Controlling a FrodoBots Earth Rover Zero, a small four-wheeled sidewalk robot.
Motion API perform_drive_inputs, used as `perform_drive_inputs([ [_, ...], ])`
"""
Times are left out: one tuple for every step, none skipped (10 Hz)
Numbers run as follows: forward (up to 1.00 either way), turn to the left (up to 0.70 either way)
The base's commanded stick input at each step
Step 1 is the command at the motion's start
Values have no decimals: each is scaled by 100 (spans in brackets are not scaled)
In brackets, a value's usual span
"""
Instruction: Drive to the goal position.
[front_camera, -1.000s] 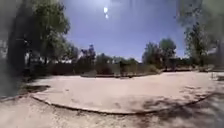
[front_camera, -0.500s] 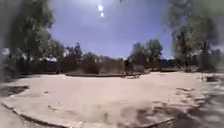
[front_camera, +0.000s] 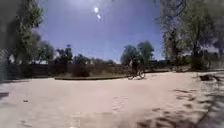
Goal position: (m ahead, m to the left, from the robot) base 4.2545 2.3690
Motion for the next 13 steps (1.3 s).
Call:
perform_drive_inputs([
  [85,0],
  [85,0],
  [85,0],
  [85,0],
  [85,0],
  [85,0],
  [85,0],
  [85,0],
  [85,0],
  [85,0],
  [85,0],
  [85,0],
  [85,0],
])
